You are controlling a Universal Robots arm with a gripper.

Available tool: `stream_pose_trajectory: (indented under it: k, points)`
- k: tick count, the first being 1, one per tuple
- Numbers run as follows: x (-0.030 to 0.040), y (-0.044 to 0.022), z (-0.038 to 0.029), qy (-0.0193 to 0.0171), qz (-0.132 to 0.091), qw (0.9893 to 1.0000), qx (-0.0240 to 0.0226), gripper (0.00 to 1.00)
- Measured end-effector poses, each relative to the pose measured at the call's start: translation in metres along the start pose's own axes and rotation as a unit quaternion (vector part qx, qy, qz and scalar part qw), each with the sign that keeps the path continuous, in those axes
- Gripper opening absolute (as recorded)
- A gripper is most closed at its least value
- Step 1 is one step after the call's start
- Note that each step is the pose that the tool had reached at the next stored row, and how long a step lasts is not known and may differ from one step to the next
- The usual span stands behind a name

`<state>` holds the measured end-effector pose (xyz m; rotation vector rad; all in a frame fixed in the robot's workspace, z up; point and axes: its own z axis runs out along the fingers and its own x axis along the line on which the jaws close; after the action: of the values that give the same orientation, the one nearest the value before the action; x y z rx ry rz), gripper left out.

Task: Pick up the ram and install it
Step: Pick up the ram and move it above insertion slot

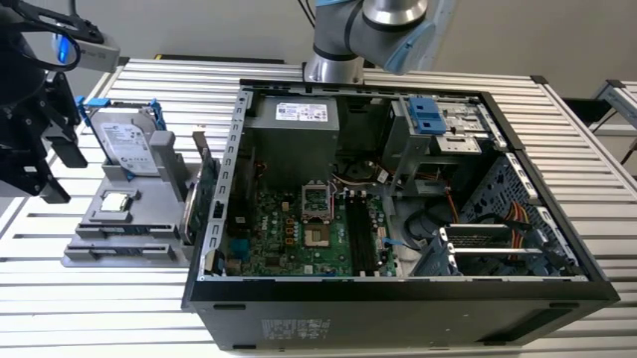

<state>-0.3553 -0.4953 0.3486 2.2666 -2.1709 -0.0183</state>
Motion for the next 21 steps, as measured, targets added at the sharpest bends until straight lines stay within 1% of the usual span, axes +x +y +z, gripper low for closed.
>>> stream_pose_trajectory:
  k: [11, 21]
  points:
    - [0.0000, 0.0002, 0.0059, 0.0000, 0.000, 1.0000, 0.0000, 1.00]
    - [0.0001, 0.0001, 0.0133, 0.0005, 0.001, 1.0000, 0.0000, 1.00]
